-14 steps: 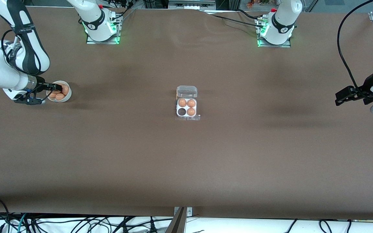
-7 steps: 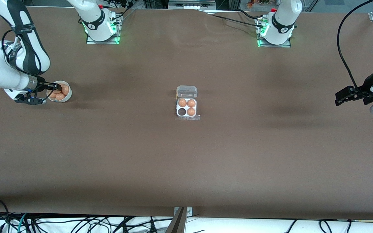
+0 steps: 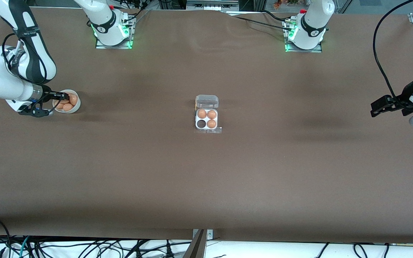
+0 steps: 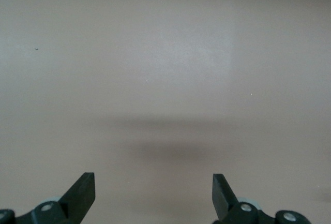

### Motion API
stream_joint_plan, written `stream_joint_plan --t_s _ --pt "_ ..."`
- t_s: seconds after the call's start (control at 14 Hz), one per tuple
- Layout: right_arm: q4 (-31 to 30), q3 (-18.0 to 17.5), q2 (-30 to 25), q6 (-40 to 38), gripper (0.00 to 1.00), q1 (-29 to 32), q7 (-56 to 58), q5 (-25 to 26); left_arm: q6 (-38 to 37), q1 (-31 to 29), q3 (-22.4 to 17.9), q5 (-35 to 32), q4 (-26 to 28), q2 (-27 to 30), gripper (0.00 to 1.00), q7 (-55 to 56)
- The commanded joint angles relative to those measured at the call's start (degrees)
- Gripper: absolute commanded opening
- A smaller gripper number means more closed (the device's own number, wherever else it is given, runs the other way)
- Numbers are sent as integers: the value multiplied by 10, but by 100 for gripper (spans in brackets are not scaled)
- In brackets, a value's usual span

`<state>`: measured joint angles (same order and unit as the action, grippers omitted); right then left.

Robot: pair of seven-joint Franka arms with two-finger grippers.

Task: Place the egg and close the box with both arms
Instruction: 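Close the right gripper on a brown egg and lift it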

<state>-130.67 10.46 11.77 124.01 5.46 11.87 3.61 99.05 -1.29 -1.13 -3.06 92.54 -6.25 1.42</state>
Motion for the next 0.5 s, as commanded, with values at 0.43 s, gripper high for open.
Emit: stream_joint_plan --t_s 0.43 --pt "203 -89 24 -241 32 -54 -170 -3 -6 -2 2 13 -17 -7 100 -11"
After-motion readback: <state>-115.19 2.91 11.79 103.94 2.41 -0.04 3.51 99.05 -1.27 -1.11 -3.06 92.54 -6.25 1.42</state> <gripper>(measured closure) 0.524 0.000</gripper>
